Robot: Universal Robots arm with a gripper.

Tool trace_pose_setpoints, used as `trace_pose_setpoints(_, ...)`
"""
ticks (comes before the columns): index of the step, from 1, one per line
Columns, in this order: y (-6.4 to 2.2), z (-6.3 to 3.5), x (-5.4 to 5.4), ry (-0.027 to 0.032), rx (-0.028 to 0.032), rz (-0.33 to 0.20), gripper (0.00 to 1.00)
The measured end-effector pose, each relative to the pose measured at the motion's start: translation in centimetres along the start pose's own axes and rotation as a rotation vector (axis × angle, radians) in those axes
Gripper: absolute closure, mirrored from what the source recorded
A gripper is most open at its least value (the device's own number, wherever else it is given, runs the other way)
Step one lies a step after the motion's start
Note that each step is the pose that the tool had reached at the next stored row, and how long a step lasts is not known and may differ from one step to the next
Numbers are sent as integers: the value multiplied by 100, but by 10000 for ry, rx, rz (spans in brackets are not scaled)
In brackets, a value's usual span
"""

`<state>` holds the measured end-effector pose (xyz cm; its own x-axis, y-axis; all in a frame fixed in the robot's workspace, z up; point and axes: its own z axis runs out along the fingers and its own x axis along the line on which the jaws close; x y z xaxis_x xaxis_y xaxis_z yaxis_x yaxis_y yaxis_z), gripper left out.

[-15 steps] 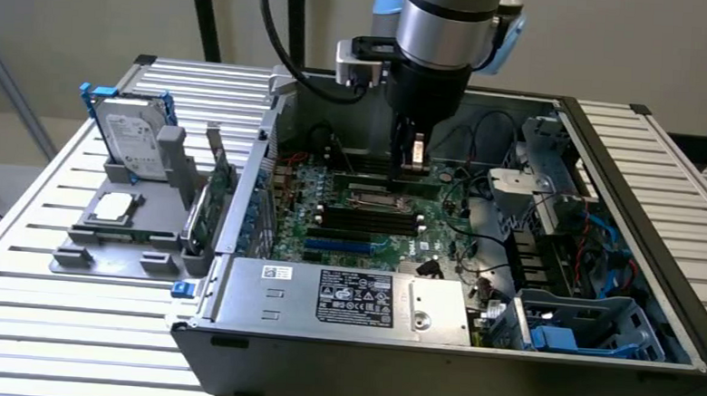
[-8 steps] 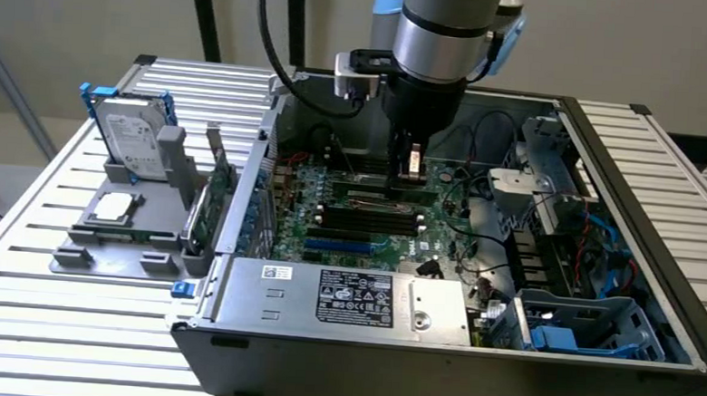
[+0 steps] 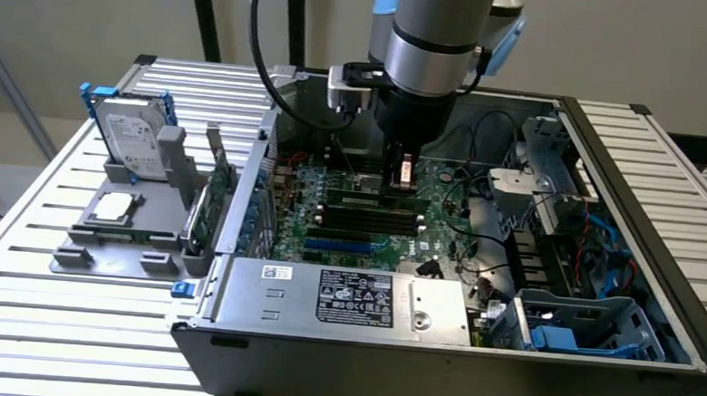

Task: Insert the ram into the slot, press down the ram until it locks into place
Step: 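Insert the ram into the slot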

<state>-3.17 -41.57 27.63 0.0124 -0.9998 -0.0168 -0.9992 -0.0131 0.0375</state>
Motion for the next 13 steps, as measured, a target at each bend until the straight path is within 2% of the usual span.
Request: trace_pose_setpoints(13, -10, 237, -77, -1, 1, 15, 87)
